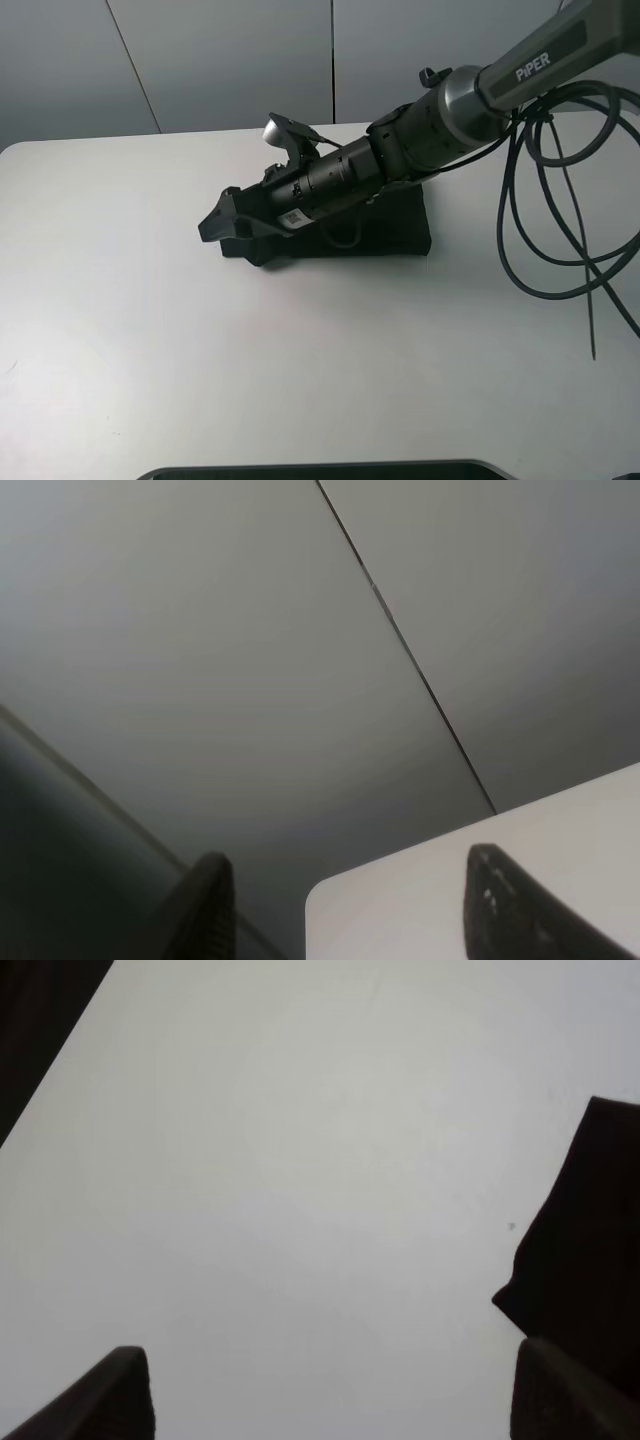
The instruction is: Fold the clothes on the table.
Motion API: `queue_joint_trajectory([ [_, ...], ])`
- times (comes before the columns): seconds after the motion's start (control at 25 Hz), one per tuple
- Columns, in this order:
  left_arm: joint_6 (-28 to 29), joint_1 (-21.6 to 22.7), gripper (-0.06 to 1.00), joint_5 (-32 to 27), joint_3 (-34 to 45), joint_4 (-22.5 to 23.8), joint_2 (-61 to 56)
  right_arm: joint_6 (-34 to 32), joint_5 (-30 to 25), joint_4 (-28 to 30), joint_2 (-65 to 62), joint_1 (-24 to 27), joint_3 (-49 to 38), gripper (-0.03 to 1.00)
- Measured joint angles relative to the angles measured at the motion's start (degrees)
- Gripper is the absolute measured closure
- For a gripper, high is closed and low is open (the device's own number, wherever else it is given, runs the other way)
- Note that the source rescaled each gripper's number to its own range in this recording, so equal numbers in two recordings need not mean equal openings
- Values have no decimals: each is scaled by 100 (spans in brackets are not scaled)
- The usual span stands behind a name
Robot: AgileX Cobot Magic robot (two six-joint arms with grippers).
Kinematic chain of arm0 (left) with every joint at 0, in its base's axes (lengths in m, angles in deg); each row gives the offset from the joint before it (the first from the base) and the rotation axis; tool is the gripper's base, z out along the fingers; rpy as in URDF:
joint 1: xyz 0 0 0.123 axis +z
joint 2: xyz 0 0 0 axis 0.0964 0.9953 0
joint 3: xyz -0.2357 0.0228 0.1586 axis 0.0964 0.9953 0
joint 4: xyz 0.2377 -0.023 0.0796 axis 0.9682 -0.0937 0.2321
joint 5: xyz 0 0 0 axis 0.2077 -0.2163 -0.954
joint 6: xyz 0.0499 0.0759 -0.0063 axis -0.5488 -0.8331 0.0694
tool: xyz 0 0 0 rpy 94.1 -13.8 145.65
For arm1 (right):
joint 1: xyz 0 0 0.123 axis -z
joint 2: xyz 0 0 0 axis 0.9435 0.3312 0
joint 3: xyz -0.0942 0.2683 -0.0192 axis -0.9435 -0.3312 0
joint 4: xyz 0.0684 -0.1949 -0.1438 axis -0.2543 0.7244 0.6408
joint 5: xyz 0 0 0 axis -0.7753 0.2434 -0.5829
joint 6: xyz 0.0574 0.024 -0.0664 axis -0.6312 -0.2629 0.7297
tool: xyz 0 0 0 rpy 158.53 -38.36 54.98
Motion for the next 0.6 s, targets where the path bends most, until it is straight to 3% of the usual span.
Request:
queue_joint_trajectory([
  [0.12, 0, 0, 26, -175, 0, -37, -418, 22, 216, 569, -564, 0, -8, 19],
  [0.24, 0, 0, 26, -229, 0, -111, -903, -584, 750, 2034, -1549, 0, -8, 20],
  [0.32, 0, 0, 26, -239, 0, -239, -1245, -1496, 1072, 3690, -2340, 0, -8, 20],
  [0.44, -12, 0, 26, -250, 0, -488, -1650, -3535, 1135, 6340, -3431, 0, -8, 20],
  [0.6, 21, 0, 26, -392, -2, -802, -1985, -6017, 188, 9756, -4857, 0, -8, 20],
])
